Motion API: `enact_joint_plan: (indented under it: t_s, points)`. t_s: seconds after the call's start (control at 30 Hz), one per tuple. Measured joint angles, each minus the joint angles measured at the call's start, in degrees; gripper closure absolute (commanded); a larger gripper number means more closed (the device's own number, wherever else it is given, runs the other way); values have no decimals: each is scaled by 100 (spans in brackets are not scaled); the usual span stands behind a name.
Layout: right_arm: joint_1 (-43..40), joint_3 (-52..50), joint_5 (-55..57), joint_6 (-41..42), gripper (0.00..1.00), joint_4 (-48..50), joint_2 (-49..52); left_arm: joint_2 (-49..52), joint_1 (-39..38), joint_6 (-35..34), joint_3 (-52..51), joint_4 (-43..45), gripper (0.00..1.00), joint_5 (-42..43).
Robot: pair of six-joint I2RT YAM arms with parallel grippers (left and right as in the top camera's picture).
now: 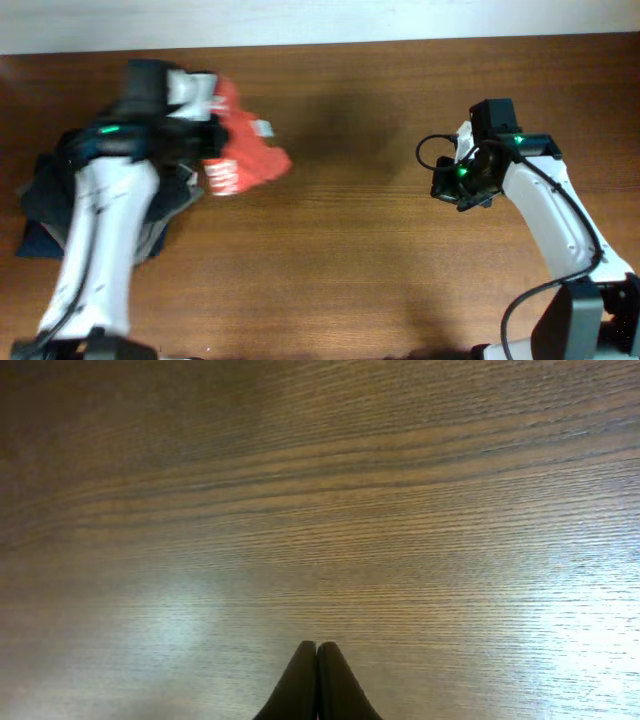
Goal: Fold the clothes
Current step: 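Carry the folded shirt left with the left gripper onto the dark clothes stack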
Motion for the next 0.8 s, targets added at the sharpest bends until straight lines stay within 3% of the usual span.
enact_joint_plan:
  t_s: [0.27,0.33,0.43,0.5,0.53,0.57,0.6,0.63,0.8]
  points:
    - [0,0,-2,-28,96,-118,-2,2,2341,804,-11,-188,100,-321]
    - [0,0,-2,-26,96,-122,-2,66,2874,892,-11,-52,89,-286]
    - [0,0,-2,-28,96,-129,-2,243,3456,986,-11,-61,53,-275]
    - [0,0,-2,-48,96,-127,-2,387,3648,966,-11,-168,44,-278]
    - [0,0,-2,-48,96,-129,-2,487,3720,944,-11,-254,33,-278]
    - [0,0,-2,-55,96,-129,-2,579,3753,938,-11,-323,31,-278]
    - [0,0,-2,-55,96,-131,-2,671,3759,901,-11,-380,23,-293]
    - [0,0,-2,-52,96,-133,-2,752,3757,876,-13,-442,1,-332]
    - [0,0,-2,-74,96,-227,-2,883,3738,498,-17,-597,1,-730]
